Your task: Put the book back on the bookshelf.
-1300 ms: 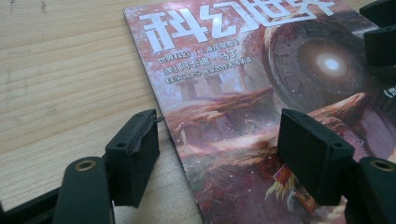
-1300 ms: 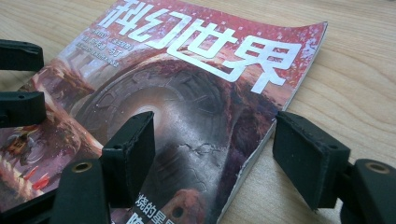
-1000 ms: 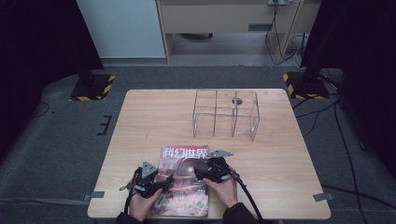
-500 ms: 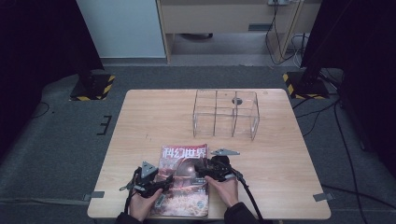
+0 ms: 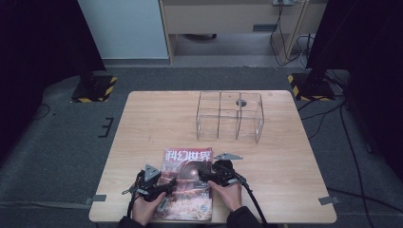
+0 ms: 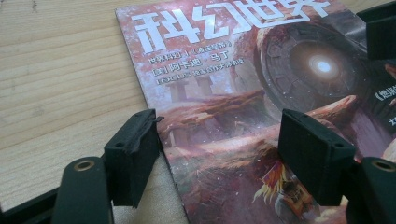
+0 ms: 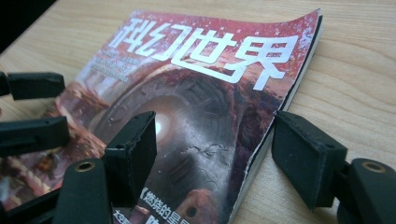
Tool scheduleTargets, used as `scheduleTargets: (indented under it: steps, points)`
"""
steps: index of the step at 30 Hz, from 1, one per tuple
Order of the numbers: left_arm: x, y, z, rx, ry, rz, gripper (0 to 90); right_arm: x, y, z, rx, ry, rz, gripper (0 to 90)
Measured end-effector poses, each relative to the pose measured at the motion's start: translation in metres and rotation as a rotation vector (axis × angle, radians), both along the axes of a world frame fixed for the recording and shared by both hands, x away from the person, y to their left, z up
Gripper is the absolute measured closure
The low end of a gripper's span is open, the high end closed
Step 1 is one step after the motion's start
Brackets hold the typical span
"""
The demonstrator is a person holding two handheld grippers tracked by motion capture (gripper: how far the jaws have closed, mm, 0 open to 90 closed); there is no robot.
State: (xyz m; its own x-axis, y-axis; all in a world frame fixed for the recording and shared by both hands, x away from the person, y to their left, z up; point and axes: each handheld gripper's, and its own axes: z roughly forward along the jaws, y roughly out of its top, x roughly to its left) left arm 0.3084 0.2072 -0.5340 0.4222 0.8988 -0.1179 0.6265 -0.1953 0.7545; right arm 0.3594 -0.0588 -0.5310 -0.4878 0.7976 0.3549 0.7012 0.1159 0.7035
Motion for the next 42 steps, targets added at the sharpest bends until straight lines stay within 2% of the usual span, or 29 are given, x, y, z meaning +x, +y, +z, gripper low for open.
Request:
scheduleTargets:
  steps: [3,10,20,23,28,33,38,39,42]
  points:
    - [0.000,0.002,0.000,-0.027,0.006,0.008,27.8,-0.001,-0.001,0.003,0.021,-0.003,-0.004,32.9]
    - [0.000,0.001,0.000,-0.023,0.004,0.012,27.7,-0.004,-0.003,0.005,0.085,-0.020,0.001,34.7]
    - [0.000,0.001,0.000,-0.023,0.004,0.011,27.6,-0.006,-0.004,0.009,0.122,-0.038,0.019,36.2]
    - [0.000,0.001,0.000,-0.024,0.006,0.011,27.4,-0.007,-0.004,0.013,0.157,-0.050,0.034,37.5]
    - [0.000,0.001,0.000,-0.028,0.007,0.011,27.4,-0.008,-0.003,0.015,0.175,-0.062,0.054,37.3]
    - [0.000,0.002,0.000,-0.029,0.008,0.009,27.4,-0.010,-0.002,0.012,0.093,-0.084,0.051,37.0]
    - [0.000,0.002,0.000,-0.035,0.007,0.010,27.4,-0.006,-0.003,0.006,0.033,-0.056,0.037,32.8]
    - [0.000,0.002,0.000,-0.035,0.007,0.010,27.4,-0.007,-0.003,0.003,0.002,-0.054,0.039,32.7]
    - [0.000,0.003,0.000,-0.036,0.008,0.007,27.4,-0.008,-0.003,0.002,-0.008,-0.049,0.041,31.4]
